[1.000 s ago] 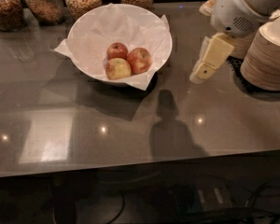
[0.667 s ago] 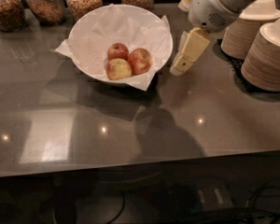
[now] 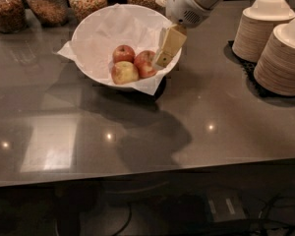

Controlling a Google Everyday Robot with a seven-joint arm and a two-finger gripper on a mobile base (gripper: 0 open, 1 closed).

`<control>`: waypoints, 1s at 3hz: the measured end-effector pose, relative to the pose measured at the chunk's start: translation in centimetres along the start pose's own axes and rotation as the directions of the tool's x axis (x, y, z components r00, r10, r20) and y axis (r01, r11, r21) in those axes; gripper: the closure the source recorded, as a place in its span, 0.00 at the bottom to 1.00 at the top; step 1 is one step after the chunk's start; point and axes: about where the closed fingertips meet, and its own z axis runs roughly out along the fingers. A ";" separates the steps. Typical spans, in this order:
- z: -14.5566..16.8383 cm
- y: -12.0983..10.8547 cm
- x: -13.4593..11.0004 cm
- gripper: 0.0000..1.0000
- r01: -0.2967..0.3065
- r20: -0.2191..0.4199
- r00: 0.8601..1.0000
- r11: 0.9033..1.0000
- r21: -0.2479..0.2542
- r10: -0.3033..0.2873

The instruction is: Pick apple from white bowl

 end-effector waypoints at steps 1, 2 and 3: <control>0.0 0.0 0.0 0.00 0.000 0.000 1.000 1.000 0.000 0.000; 0.4 -0.3 0.0 0.00 0.024 -0.001 1.000 1.000 0.009 -0.024; 1.7 -1.4 0.4 0.00 0.061 -0.004 0.998 0.998 0.016 -0.061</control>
Offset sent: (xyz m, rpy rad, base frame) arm 0.0107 -0.0005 -0.0026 -0.0195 -0.0485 0.0231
